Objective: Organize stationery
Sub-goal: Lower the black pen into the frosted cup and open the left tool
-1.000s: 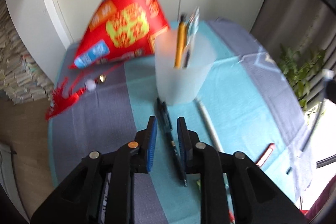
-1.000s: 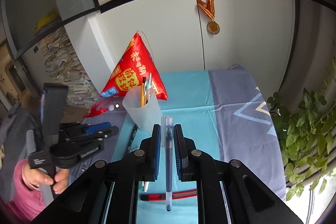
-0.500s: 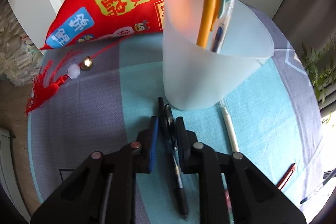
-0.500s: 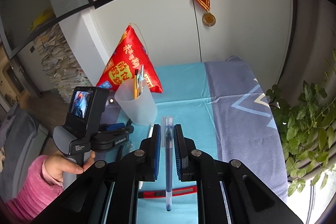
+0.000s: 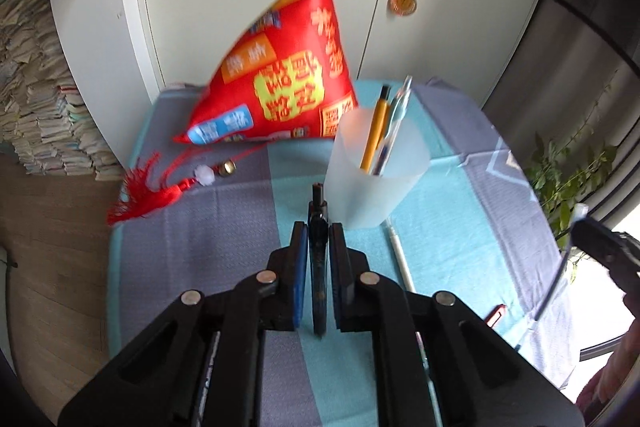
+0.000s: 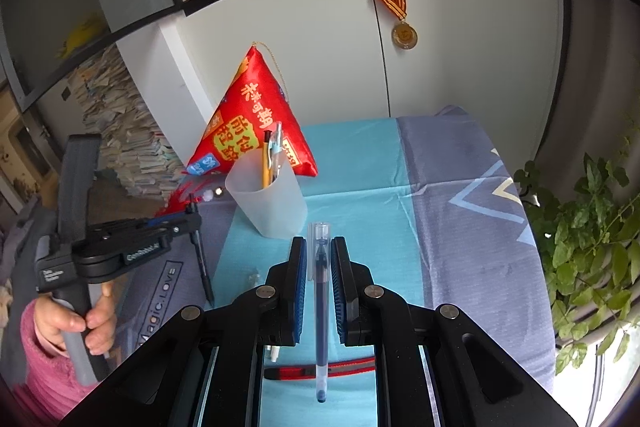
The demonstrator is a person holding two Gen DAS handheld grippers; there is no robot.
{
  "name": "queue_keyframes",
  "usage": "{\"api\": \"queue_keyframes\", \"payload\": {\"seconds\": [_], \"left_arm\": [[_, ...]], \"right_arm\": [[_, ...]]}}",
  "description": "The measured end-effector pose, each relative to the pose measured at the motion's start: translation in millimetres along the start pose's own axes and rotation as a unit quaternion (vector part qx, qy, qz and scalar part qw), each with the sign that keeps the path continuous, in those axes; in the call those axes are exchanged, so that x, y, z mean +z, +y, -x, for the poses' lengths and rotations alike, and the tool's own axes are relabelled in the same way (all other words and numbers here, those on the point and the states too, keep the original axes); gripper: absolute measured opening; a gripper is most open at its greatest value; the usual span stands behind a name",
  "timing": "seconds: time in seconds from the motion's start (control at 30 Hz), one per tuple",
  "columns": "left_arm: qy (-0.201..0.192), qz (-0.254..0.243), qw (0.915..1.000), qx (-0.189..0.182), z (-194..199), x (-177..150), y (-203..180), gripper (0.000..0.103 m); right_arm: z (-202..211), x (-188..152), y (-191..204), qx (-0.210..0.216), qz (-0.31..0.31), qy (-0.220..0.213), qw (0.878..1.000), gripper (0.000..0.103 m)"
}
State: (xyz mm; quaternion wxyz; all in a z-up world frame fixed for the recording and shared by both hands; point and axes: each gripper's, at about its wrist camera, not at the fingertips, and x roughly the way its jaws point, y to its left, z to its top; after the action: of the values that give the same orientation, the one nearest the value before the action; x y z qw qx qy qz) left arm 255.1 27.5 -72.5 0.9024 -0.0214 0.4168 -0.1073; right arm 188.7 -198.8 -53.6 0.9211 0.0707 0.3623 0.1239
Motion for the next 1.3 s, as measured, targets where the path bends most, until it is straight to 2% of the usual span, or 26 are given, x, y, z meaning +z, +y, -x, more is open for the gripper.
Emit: {"api": "queue_keyframes", "payload": {"seconds": [0.23, 0.53, 0.73, 0.9, 1.13, 1.3], "left_arm": [[-0.051, -0.019, 0.9984, -0.016, 31.9, 14.0, -17.5, 0.008], [-0.104, -0.044, 0.9931, -0.031, 67.9, 49.2, -36.1, 0.008], [-0.113, -0.057, 0.9918, -0.014, 56.8, 75.3, -49.4, 0.008], [-0.094, -0.061, 0.9937, -0.006, 24.0, 85.4, -54.5, 0.008], [-0.049, -0.055, 0.9970, 0.022, -27.9, 75.6, -45.6, 0.008], [-0.018, -0.054, 0.9983, 0.016, -43.8, 66.7, -41.8, 0.008]], "right_arm": [[1.6, -0.6, 1.2, 0.001, 0.000, -0.002, 1.000, 0.013], [7.0, 0.2, -1.1, -0.005, -0.002, -0.008, 1.000, 0.013], [11.3, 0.7, -1.7, -0.008, -0.001, -0.011, 1.000, 0.013], [18.0, 0.4, -5.1, -0.017, -0.002, -0.015, 1.000, 0.013], [25.9, 2.2, -12.2, -0.030, -0.008, -0.024, 0.999, 0.013], [21.4, 3.2, -10.1, -0.027, -0.007, -0.020, 0.999, 0.013]]}}
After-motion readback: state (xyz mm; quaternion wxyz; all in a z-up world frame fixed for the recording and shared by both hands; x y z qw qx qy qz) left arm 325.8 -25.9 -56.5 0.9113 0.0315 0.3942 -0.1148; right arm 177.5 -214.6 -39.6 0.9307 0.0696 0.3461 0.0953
